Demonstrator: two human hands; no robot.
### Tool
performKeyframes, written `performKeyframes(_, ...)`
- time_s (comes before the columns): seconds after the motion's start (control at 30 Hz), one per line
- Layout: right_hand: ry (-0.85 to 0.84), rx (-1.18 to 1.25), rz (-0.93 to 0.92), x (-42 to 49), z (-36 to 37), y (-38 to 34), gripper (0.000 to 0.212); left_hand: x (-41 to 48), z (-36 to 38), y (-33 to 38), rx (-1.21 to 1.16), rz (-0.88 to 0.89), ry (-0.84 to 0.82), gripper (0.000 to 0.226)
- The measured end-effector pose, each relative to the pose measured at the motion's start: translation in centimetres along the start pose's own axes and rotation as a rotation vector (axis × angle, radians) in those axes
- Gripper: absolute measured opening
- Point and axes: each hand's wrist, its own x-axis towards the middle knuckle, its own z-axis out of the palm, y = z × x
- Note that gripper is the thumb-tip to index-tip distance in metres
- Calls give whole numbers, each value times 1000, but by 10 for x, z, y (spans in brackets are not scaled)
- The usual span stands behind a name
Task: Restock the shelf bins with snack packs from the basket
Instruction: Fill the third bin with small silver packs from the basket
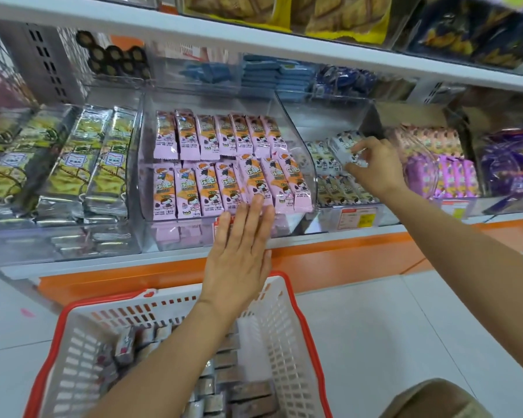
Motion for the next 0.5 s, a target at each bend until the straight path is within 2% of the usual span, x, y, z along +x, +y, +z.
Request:
performKeyframes(0.13, 48, 289, -185, -61, -21, -38, 12, -5, -11, 5, -127, -19, 41, 71)
performKeyframes(0.27, -92, 451, -415, -141, -16, -84, 14, -43, -12, 1, -193, 46, 22, 72)
performKeyframes(0.33, -195, 487, -449, -175, 7, -93, 11, -72, -9, -10, -196, 40, -74, 71)
performKeyframes(0.5, -518, 426, -402, -248, 97, -85, 5, -128, 9, -50, -129, 17, -434, 72)
